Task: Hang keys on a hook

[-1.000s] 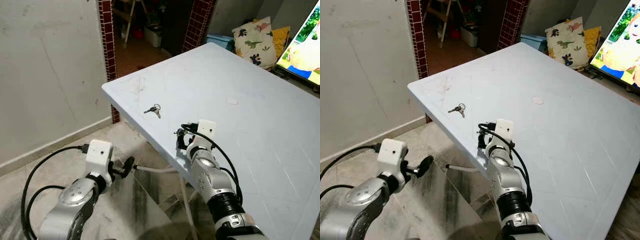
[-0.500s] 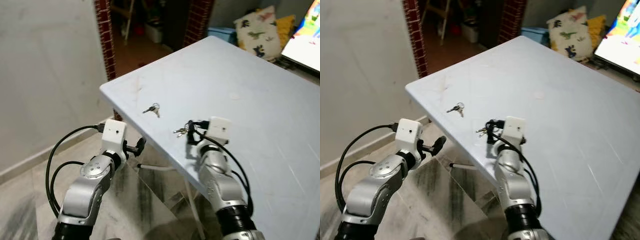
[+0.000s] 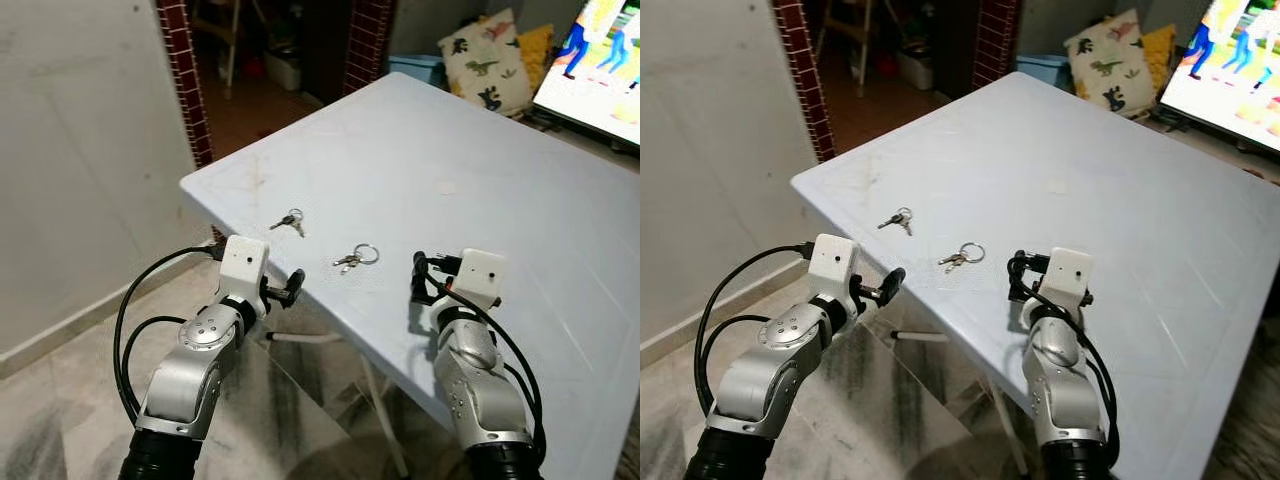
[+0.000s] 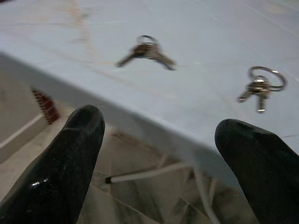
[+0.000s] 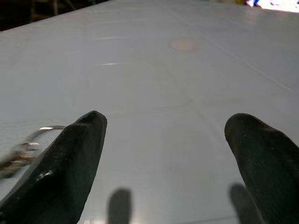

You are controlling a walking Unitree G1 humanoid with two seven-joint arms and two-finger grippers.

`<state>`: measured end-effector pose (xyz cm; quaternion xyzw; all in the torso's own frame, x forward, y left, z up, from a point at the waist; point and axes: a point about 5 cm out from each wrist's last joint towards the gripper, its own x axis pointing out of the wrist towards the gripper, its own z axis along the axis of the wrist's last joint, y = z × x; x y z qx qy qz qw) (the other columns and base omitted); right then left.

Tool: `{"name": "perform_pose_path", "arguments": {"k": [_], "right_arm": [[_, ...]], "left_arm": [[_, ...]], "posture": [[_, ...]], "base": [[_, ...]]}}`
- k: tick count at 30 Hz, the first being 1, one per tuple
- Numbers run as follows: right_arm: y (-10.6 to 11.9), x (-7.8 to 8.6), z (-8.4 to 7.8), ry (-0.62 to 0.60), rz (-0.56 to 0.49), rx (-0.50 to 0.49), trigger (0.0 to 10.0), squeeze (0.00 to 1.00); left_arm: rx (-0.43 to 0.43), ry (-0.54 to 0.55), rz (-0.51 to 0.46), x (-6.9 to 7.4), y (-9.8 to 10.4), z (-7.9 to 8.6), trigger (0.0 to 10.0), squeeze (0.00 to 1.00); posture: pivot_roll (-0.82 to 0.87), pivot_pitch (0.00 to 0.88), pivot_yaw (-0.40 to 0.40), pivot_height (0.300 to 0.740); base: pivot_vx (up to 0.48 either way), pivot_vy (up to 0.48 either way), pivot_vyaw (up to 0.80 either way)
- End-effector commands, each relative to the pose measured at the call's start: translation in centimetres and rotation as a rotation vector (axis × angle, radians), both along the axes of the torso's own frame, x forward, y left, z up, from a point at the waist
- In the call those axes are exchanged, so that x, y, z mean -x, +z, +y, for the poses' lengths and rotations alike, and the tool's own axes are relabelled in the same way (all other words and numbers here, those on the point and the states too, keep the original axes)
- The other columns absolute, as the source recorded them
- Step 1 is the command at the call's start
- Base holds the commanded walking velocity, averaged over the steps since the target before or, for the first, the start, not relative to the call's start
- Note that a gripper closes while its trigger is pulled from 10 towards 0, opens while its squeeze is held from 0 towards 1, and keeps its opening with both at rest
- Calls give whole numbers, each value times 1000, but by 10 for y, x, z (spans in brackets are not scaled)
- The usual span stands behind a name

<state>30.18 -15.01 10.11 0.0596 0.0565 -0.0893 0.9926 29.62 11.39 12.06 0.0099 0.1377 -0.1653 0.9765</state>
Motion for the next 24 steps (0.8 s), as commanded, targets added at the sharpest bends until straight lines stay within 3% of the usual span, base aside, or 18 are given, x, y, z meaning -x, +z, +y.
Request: {"name": "perform_pose_path", "arguments": {"k": [1, 8, 11, 16, 24], "right_arm": [[2, 0, 6, 16, 1, -7, 10000, 0], [3, -1, 9, 15, 7, -15, 10000, 0], [5, -1, 8, 8, 4, -15, 10000, 0], [7, -3, 4, -12, -2, -13, 10000, 0], [7, -2, 5, -15, 5, -9, 10000, 0]], "left_arm": [[-12, 29, -9, -2, 1, 8, 10000, 0], [-15, 26, -24, -5, 4, 7, 10000, 0], [-51, 15, -60, -6, 7, 7, 10000, 0], [10, 22, -68, -10, 15, 8, 10000, 0], [17, 11, -82, -10, 16, 7, 10000, 0]], "posture": [[132, 24, -59, 740], [133, 24, -56, 740], [131, 31, -53, 740], [128, 26, -46, 740], [126, 30, -43, 740]], "base": [[0, 476, 0], [0, 478, 0], [0, 0, 0], [0, 0, 0], [0, 0, 0]]}}
